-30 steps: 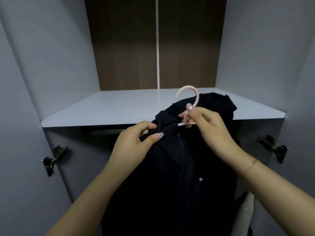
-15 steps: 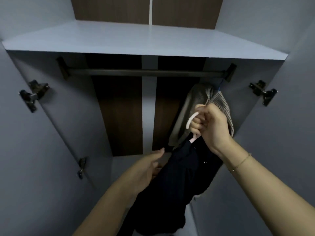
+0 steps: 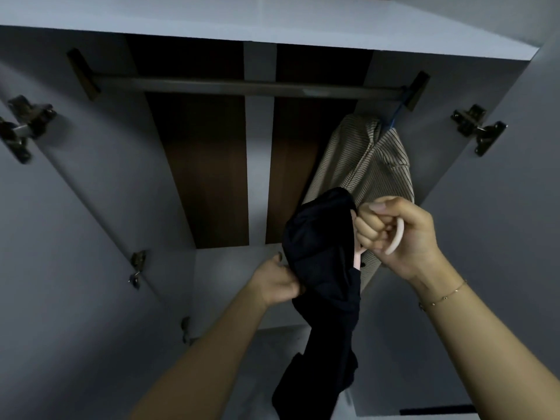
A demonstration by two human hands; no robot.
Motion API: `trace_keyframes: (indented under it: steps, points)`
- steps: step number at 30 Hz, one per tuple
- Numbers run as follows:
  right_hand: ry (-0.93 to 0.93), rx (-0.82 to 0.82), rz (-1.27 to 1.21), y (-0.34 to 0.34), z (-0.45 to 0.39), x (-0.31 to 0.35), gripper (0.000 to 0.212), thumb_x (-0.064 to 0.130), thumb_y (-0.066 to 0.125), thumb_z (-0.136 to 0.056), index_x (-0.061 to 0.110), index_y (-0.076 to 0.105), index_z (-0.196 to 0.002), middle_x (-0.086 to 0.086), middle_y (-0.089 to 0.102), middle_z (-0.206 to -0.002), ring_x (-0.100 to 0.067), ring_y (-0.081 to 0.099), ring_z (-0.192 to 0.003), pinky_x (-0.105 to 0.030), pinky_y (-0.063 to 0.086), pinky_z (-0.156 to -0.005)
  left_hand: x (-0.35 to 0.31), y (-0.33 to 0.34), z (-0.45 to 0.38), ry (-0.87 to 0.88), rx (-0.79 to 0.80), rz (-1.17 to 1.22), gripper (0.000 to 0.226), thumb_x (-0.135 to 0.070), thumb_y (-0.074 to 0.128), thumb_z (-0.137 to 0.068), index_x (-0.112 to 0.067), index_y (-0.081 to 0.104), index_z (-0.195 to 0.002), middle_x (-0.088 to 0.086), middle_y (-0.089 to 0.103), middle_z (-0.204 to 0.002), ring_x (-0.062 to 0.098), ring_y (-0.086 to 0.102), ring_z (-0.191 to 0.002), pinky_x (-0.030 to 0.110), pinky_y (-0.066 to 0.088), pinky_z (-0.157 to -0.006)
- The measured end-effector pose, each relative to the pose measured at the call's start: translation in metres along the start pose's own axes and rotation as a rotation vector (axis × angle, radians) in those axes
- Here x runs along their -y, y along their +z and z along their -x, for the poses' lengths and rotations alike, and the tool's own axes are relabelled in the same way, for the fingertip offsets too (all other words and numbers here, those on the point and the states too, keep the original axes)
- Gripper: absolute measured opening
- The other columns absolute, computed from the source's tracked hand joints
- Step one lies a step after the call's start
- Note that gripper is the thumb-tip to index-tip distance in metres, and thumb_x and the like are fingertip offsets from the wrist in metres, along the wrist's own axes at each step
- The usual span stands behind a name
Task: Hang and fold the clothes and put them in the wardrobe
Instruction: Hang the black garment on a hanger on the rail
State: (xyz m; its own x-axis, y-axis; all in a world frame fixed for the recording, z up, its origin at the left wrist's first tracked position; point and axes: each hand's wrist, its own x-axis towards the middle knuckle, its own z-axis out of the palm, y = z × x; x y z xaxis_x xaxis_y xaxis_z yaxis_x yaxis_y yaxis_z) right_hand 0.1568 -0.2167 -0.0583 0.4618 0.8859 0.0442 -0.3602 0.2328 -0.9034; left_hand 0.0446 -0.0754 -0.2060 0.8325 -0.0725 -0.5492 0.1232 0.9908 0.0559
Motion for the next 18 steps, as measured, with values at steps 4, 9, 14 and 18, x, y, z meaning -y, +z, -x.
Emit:
trace_keyframes:
  steps: [4,9,14,18]
  points:
    - [0.034,-0.004,0.002,-0.015,0.003,-0.003,0.038,0.008,0.043,-0.075,0.02,0.018,-0.048,0.001,0.012,-0.046,-0.012,0.009,-0.042,-0.022,0.009,-0.04,0.008,0.009,-0.001,0.106,-0.011,-0.196,0.046,-0.04,0.058,-0.085,0.0,0.076,-0.097,0.021,0.071,-0.105,0.034,0.072,-0.085,0.039,0.059,-0.07]
    - [0.035,-0.088,0.051,-0.033,0.001,-0.011,0.041,0.005,0.043,-0.077,0.022,0.019,-0.049,0.0,0.013,-0.046,-0.013,0.01,-0.042,-0.026,0.008,-0.042,-0.008,0.014,0.015,0.323,-0.08,-0.229,0.024,-0.022,0.065,-0.071,-0.007,0.08,-0.082,0.015,0.075,-0.096,0.029,0.072,-0.086,0.04,0.055,-0.073]
    - [0.006,-0.241,0.098,-0.044,-0.009,-0.029,0.053,-0.007,0.036,-0.088,0.021,0.022,-0.046,0.003,0.018,-0.043,-0.01,0.016,-0.038,-0.024,0.011,-0.041,-0.027,0.015,0.037,0.91,-0.501,-1.443,0.014,-0.008,0.074,-0.083,-0.021,0.068,-0.084,-0.01,0.066,-0.08,0.008,0.066,-0.077,0.008,0.042,-0.057]
    - [-0.032,-0.303,0.015,-0.041,-0.02,-0.04,0.055,-0.007,0.037,-0.089,0.021,0.027,-0.043,0.004,0.019,-0.043,-0.01,0.017,-0.039,-0.022,0.014,-0.041,-0.055,0.002,0.06,1.033,-1.105,-1.626,0.011,0.003,0.056,-0.087,-0.003,0.059,-0.096,0.021,0.06,-0.1,0.035,0.06,-0.089,0.027,0.035,-0.06]
